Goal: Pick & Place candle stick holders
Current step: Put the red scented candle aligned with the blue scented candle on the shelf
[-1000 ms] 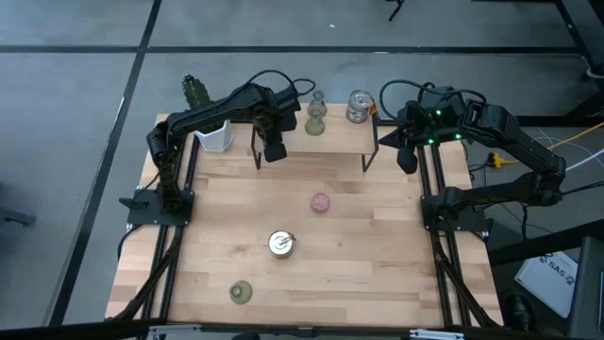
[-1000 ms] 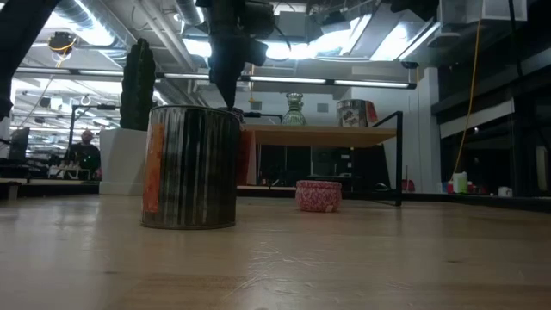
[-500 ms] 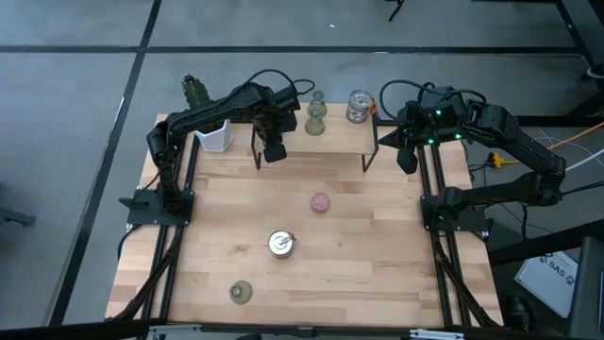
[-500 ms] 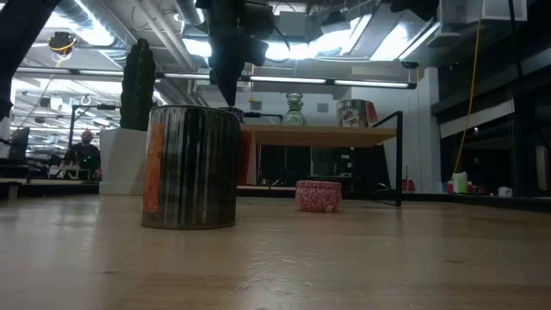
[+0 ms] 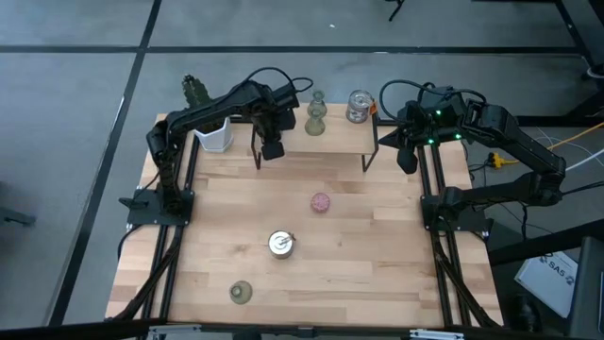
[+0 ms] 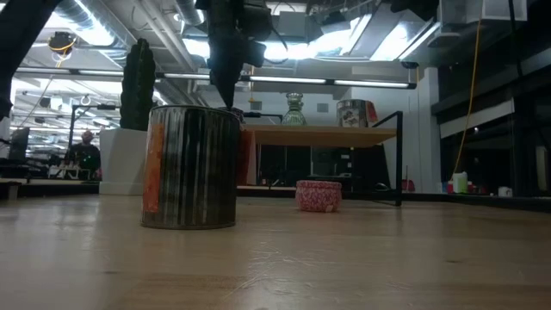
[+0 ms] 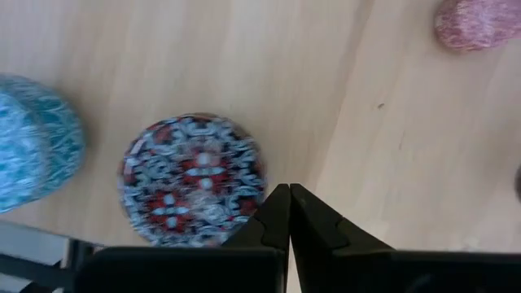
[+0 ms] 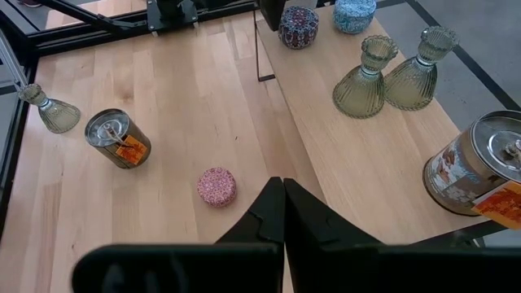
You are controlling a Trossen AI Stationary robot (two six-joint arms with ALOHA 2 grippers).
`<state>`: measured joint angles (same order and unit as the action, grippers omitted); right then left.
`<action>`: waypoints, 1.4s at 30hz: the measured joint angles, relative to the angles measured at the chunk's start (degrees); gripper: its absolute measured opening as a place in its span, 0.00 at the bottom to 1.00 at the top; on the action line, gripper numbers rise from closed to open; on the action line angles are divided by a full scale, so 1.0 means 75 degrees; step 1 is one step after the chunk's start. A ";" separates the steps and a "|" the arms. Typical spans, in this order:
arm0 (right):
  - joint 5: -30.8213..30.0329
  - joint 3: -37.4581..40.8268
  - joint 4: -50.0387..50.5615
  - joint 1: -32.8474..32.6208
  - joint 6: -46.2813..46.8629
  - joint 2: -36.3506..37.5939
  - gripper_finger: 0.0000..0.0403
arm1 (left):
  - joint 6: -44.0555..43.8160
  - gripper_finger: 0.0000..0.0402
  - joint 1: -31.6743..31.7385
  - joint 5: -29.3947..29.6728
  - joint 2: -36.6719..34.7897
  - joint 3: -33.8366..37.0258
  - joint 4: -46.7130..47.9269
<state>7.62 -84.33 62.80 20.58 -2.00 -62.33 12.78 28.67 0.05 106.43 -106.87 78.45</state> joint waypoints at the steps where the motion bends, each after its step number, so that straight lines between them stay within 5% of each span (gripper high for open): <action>1: 0.0000 0.0002 -0.0001 0.0000 0.0000 0.0000 0.00 | 0.0006 0.00 0.0027 0.0064 0.0000 0.0000 -0.0020; 42: 0.0000 0.0002 -0.0002 0.0000 0.0000 0.0000 0.00 | 0.0000 0.00 0.0256 0.1427 -0.0043 0.0004 -0.0037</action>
<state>7.62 -84.31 62.78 20.58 -2.00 -62.33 12.78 30.59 10.75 106.11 -106.84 78.17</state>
